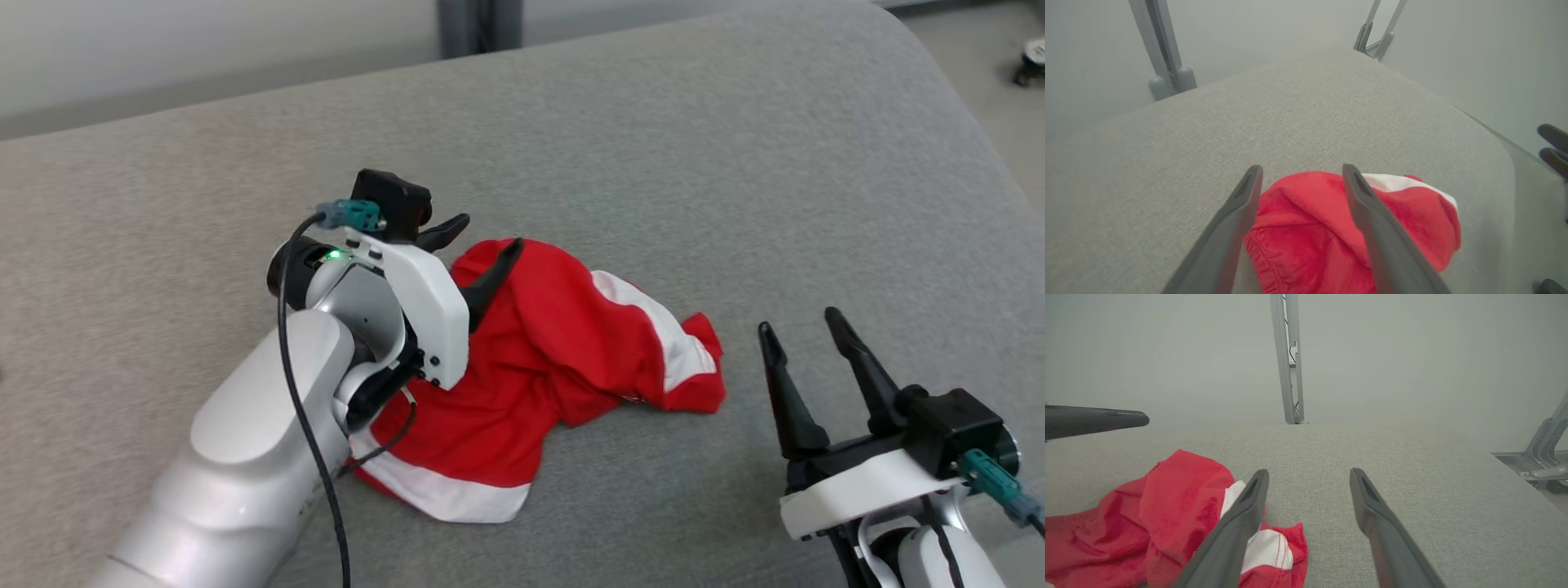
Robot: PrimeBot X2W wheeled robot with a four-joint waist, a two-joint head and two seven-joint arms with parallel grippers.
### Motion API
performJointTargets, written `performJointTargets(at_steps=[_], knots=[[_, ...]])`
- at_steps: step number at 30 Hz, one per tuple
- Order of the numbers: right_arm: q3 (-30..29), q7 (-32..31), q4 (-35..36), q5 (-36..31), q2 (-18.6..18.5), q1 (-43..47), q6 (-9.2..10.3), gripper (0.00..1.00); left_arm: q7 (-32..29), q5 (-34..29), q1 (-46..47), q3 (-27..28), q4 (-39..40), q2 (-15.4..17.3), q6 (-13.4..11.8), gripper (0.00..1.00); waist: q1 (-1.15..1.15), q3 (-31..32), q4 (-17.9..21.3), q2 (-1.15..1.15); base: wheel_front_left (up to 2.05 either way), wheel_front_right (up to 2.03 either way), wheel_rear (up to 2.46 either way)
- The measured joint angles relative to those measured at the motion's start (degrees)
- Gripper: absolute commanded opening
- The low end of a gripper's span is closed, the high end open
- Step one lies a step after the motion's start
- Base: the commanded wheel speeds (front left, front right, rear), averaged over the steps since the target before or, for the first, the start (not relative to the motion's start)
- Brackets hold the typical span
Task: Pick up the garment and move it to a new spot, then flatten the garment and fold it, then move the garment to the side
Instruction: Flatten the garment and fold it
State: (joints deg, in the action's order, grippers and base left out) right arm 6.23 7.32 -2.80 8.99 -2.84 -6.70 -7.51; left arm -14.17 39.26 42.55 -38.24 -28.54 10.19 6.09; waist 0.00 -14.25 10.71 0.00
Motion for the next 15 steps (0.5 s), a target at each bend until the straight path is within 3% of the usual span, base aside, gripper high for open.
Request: performJointTargets(at_steps=[6, 10, 11, 13, 15], knots=[[1.5, 1.6, -2.1, 1.7, 0.0, -0.9, 0.00, 1.00, -2.3, 0.6, 4.1, -1.9, -8.7, -0.4, 0.9, 1.00, 0.00, -1.6, 4.1, 0.00, 0.00, 0.00, 0.00], [1.3, 2.3, -3.4, 2.3, -0.1, -0.9, 0.00, 1.00, -7.1, 1.4, 6.4, -4.8, -13.9, -0.3, 1.2, 0.97, 0.00, -2.3, 6.1, 0.00, 0.00, 0.00, 0.00], [1.4, 2.4, -3.6, 2.4, 0.0, -0.9, 0.00, 1.00, -8.4, 1.8, 6.7, -5.4, -14.8, -0.2, 1.2, 0.69, 0.00, -2.3, 6.3, 0.00, 0.00, 0.00, 0.00], [1.4, 2.8, -3.9, 2.6, 0.0, -0.9, 0.00, 1.00, -9.8, 3.2, 7.0, -6.6, -15.2, 0.0, 1.2, 0.00, 0.00, -2.4, 6.5, 0.00, 0.00, 0.00, 0.00], [1.2, 2.9, -4.1, 2.9, 0.0, -0.9, 0.00, 1.00, -10.1, 3.9, 7.6, -7.9, -14.7, 0.7, 1.3, 0.00, 0.00, -2.4, 6.4, 0.00, 0.00, 0.00, 0.00]])
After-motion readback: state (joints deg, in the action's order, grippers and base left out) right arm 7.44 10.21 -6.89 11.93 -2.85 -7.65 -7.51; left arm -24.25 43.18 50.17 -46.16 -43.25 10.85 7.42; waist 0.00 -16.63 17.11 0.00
